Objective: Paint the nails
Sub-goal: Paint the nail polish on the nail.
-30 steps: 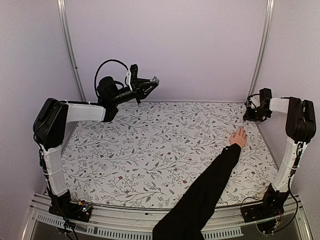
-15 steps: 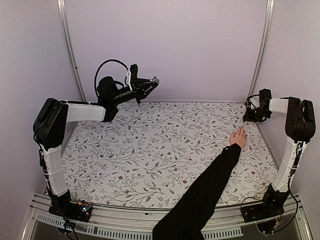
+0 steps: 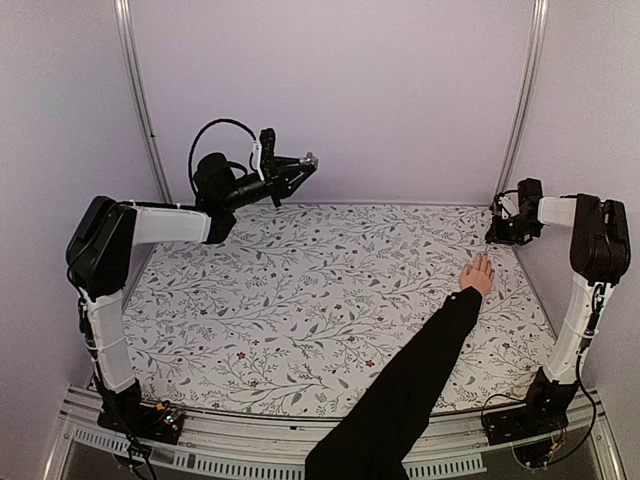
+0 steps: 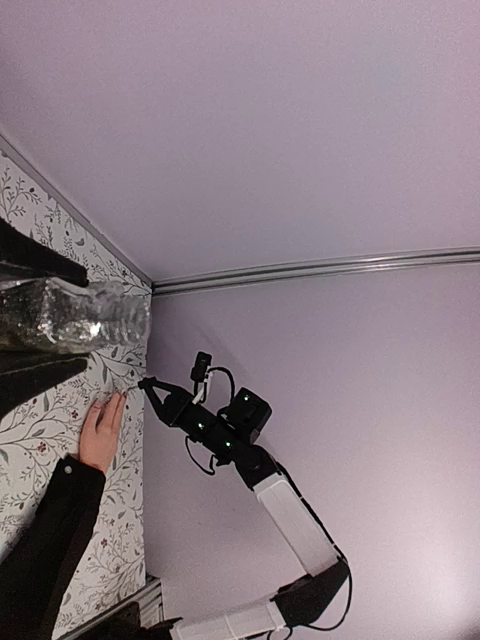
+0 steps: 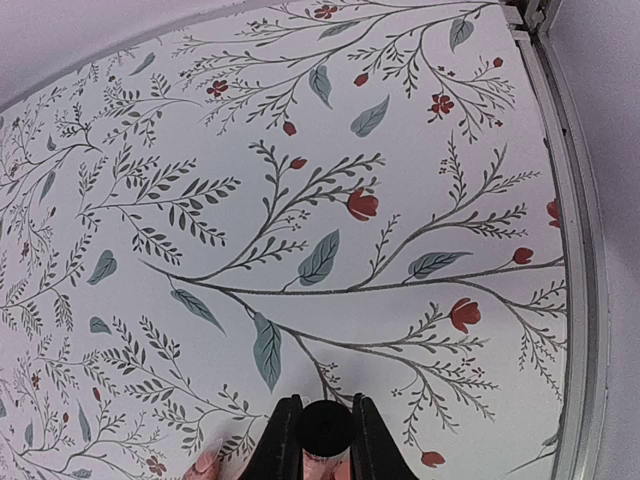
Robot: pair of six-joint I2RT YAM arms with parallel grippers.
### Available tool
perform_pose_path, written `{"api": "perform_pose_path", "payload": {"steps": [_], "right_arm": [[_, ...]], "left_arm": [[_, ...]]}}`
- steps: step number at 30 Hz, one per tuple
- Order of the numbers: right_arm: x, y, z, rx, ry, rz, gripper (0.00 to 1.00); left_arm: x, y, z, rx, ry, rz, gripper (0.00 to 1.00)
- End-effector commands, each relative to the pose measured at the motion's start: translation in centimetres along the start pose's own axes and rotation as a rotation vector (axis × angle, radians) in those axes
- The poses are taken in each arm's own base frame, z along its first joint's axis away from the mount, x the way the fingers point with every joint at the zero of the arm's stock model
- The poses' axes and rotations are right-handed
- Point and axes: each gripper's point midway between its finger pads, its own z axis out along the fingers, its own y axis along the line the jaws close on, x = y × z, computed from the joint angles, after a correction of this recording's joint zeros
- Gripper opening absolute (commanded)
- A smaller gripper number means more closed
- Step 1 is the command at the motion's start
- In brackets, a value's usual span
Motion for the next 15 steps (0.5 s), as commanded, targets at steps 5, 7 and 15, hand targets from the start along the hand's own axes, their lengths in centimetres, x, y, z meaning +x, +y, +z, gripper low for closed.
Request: {"api": "perform_pose_path", "payload": {"steps": [5,7,15], "right_arm": [[1.36,0.14,1.33,-0.009,0.032,-0.001,0.00],[1.41,0.13,1.38,-0.009,0.033,-0.001,0.00],[1.26,0.02,1.41,-0.004,0.032,-0.001,0.00]], "left_arm": [[0.08,0.88,-0.35,-0.019,-0.013,0.008,0.00],[0.05,0.85,-0.34,-0.018,-0.014,0.009,0.00],[0.11,0.86,-0.34,-0.018,-0.014,0.008,0.00]]}}
